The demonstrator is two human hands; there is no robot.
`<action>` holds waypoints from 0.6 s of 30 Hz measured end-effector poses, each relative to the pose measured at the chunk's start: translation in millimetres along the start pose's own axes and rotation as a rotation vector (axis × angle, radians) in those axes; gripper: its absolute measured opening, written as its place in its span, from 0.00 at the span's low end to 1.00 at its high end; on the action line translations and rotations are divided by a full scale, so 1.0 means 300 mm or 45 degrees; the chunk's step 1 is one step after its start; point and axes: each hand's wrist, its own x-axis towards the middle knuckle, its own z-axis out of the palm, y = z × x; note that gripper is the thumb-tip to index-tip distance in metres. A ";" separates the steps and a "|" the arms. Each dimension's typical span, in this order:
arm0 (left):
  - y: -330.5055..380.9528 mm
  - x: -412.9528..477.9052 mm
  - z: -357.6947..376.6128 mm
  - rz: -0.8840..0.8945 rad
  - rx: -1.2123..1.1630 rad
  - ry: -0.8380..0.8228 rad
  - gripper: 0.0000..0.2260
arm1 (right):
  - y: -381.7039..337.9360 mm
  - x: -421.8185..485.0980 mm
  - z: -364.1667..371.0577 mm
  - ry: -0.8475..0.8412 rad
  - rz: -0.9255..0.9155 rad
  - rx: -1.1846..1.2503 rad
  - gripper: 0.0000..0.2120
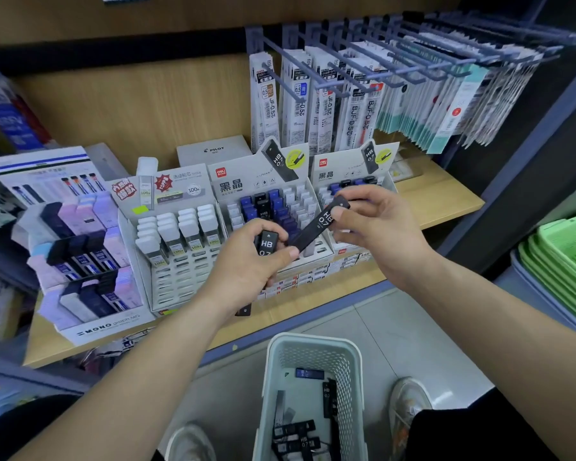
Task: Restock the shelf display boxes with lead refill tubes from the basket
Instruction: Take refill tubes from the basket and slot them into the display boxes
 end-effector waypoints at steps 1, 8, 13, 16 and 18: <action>-0.009 -0.002 -0.020 -0.008 0.010 0.020 0.06 | -0.003 0.012 0.006 0.004 -0.060 -0.116 0.07; -0.081 -0.023 -0.130 -0.042 0.041 0.106 0.03 | -0.008 0.133 0.102 -0.049 -0.403 -0.685 0.09; -0.116 -0.025 -0.186 -0.041 0.075 0.155 0.04 | 0.035 0.216 0.192 -0.192 -0.524 -1.031 0.06; -0.135 -0.021 -0.209 -0.059 0.069 0.171 0.05 | 0.090 0.256 0.218 -0.239 -0.537 -1.192 0.06; -0.143 -0.018 -0.222 -0.065 0.052 0.178 0.06 | 0.117 0.275 0.229 -0.249 -0.522 -1.201 0.06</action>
